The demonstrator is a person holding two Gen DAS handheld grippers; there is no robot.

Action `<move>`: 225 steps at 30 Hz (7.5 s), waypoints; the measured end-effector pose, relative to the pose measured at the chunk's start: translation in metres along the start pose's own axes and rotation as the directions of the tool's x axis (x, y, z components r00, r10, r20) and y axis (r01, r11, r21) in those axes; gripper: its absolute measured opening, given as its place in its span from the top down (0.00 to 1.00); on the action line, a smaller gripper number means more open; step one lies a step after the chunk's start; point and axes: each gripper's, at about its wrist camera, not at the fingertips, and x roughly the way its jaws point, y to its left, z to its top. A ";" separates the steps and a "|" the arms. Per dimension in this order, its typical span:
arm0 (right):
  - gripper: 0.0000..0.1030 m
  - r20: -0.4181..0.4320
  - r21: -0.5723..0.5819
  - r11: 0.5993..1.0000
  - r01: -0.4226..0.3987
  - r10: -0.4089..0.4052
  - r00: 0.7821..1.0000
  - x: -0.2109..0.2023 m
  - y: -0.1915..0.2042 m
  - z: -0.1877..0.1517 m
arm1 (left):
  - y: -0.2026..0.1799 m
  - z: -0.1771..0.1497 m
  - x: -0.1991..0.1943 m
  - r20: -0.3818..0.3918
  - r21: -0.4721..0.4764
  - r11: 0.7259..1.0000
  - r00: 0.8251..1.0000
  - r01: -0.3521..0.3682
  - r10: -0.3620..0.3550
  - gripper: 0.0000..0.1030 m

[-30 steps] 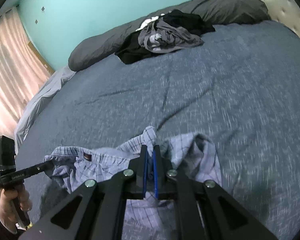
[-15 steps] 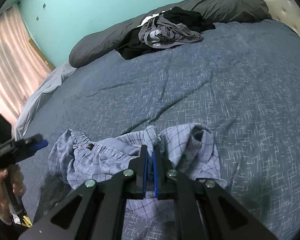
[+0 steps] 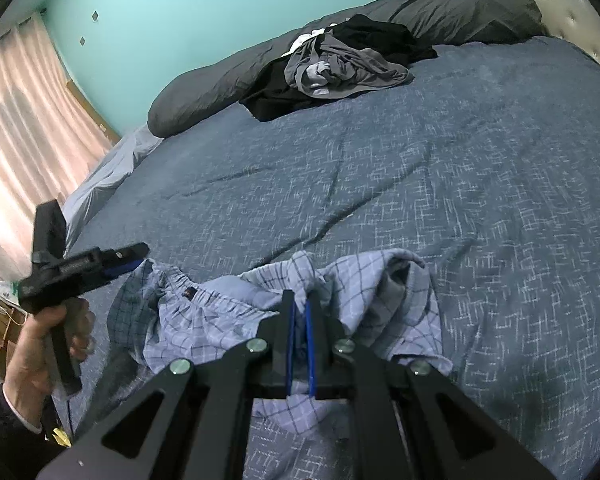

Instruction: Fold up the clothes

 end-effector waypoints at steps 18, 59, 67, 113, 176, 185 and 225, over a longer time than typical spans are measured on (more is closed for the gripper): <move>0.96 0.014 0.027 1.000 -0.008 0.007 1.000 -0.006 0.000 -0.003 | 0.003 -0.050 -0.067 -0.026 0.064 0.989 0.991 0.132 -0.131 0.99; 0.96 0.001 0.032 0.999 -0.002 0.002 1.000 -0.015 -0.005 -0.021 | 0.038 -0.041 -0.035 -0.052 -0.037 0.981 0.980 0.189 -0.191 0.64; 0.96 0.005 0.029 1.000 -0.007 0.007 1.000 -0.015 -0.006 -0.021 | 0.027 -0.042 -0.044 -0.029 0.027 0.991 0.991 0.129 -0.129 0.92; 0.96 0.022 0.046 0.994 -0.102 0.101 0.995 -0.029 -0.007 -0.005 | 0.012 -0.038 -0.073 0.016 -0.040 0.991 0.992 0.129 -0.128 0.94; 0.96 -0.039 0.027 0.999 -0.026 0.027 0.999 -0.027 0.007 -0.035 | 0.033 -0.080 -0.115 0.049 -0.079 0.993 0.996 0.084 -0.081 0.94; 0.96 0.217 -0.003 0.998 -0.067 0.066 0.974 -0.088 0.016 -0.018 | 0.026 -0.071 -0.133 0.116 -0.069 0.990 0.987 0.122 -0.114 0.94; 0.59 0.013 0.241 0.970 -0.014 0.011 1.000 -0.002 -0.058 0.016 | 0.034 -0.005 -0.030 0.077 -0.100 0.986 0.989 0.137 -0.130 0.90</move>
